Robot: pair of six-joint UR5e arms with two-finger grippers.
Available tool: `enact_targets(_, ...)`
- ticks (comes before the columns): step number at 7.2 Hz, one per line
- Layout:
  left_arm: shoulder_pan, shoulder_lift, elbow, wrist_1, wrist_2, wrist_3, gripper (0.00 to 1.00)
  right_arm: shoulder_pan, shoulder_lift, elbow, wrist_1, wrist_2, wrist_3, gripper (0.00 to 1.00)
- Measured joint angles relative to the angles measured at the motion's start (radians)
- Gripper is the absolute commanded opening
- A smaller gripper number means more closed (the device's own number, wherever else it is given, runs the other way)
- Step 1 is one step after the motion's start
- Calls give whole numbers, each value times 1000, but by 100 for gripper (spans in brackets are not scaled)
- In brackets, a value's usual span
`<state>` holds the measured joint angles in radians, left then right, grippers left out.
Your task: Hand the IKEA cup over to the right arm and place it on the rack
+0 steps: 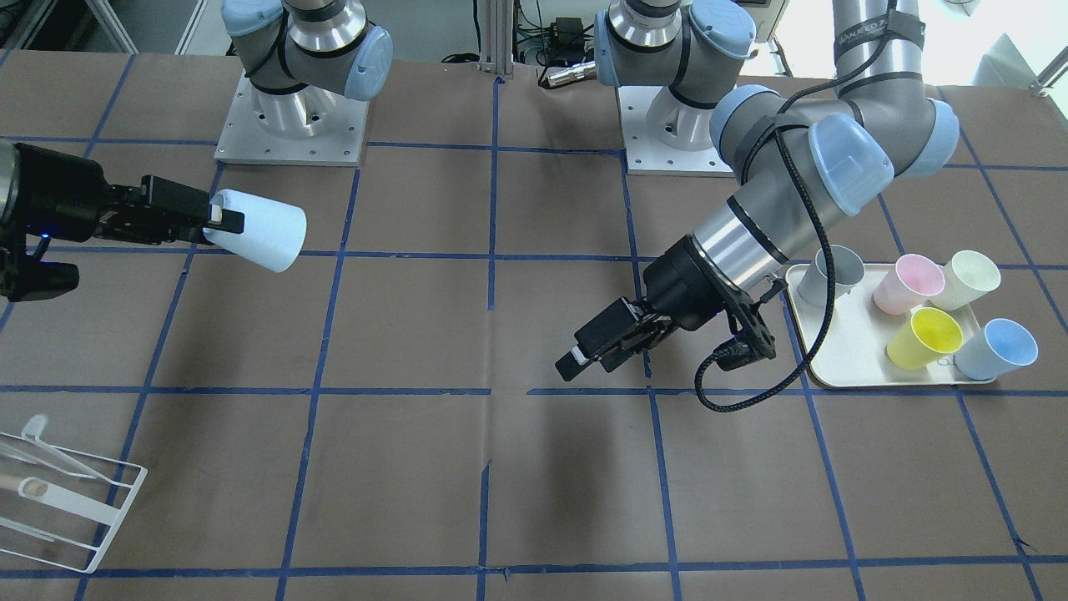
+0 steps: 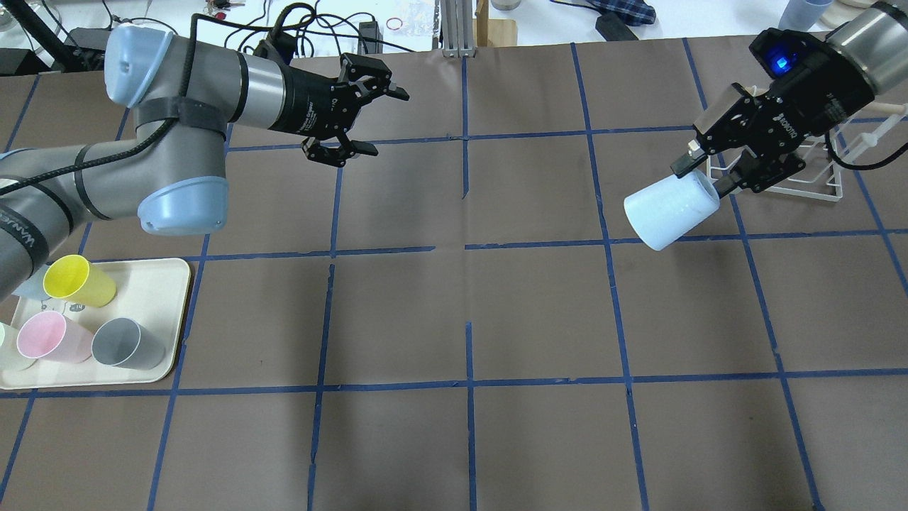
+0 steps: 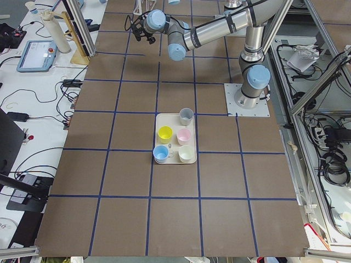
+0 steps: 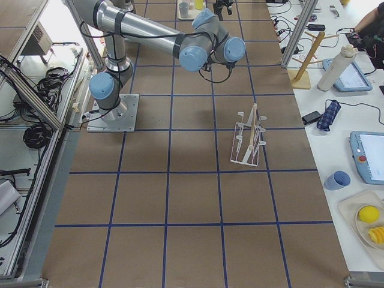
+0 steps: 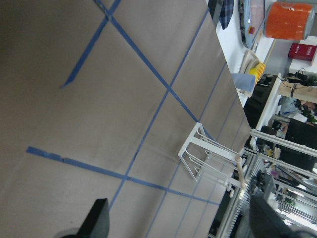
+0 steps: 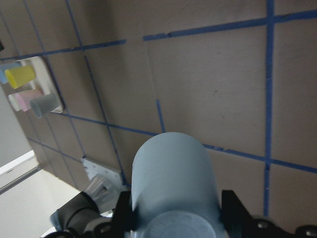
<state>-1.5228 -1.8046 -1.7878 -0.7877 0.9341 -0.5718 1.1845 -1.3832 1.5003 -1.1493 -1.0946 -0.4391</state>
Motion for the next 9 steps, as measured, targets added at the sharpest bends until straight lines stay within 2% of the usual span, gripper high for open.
enact_targets(2, -3, 4, 117, -262, 260, 241, 100, 0, 2, 0, -258, -169, 55, 41)
enact_targets(4, -9, 27, 203, -498, 502, 406, 100, 2, 15, 2, -495, -330, 57, 41)
enact_targets(6, -17, 72, 235, -633, 603, 471, 100, 4, 40, 2, -668, -383, 38, 41)
enact_targets(7, -20, 106, 239, -686, 646, 496, 100, 4, 58, 2, -724, -395, 12, 41)
enact_targets(9, -33, 163, 226, -734, 670, 510, 100, 5, 93, 2, -774, -418, -13, 41)
